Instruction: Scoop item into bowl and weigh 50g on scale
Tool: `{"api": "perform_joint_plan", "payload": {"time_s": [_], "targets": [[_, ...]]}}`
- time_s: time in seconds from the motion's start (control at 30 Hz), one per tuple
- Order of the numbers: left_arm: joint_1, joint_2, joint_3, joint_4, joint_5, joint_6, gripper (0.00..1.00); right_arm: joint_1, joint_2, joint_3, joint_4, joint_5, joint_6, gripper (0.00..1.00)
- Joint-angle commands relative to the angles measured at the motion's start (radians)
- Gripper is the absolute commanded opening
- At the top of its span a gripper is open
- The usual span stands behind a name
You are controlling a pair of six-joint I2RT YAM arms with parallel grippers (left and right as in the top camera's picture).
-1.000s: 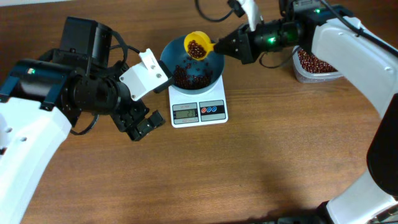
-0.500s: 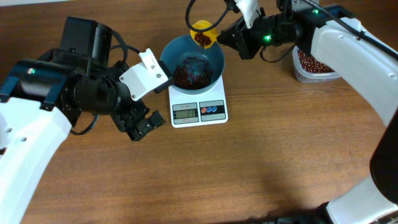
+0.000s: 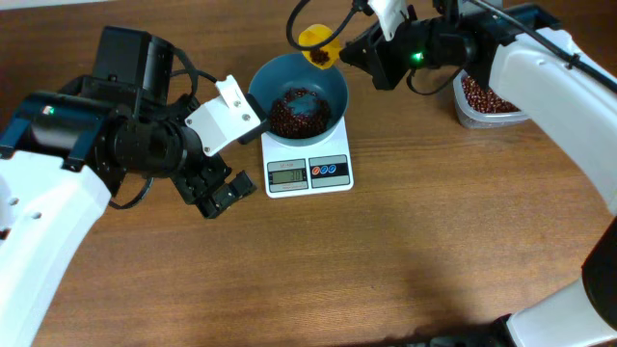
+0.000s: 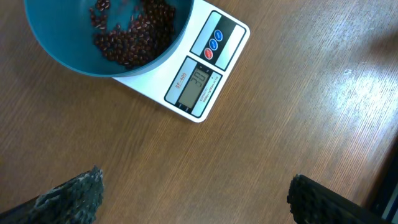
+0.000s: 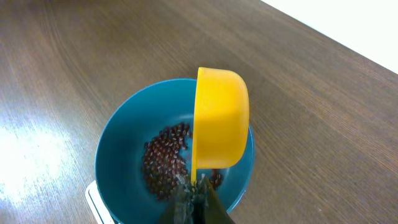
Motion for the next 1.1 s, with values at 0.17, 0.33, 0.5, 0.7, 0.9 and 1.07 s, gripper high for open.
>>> {"api": "perform_joint_plan", "payload": {"time_s": [0.17,0.33,0.5,0.7,0.9,1.07], "targets": [[-0.003,0.004,0.017,0.002,0.004,-0.016,0.99,0.053,-0.034,0.025,-0.047,0.095,-0.007,0.04],[-0.003,0.004,0.017,0.002,0.004,-0.016,0.99,0.067,-0.04,0.031,-0.056,0.136,-0.007,0.04],[-0.003,0.004,0.017,0.002,0.004,-0.016,0.99,0.084,-0.048,0.032,-0.047,0.143,-0.007,0.04],[-0.003,0.004,0.017,0.002,0.005,-0.016,0.99,0.121,-0.066,0.035,-0.035,0.18,-0.007,0.04],[-0.003,0.004,0.017,0.002,0.004,-0.016,0.99,0.143,-0.087,0.037,-0.056,0.241,-0.008,0.04],[-0.003,0.004,0.017,0.001,0.004,-0.016,0.99,0.152,-0.09,0.037,-0.088,0.31,-0.007,0.04]]}}
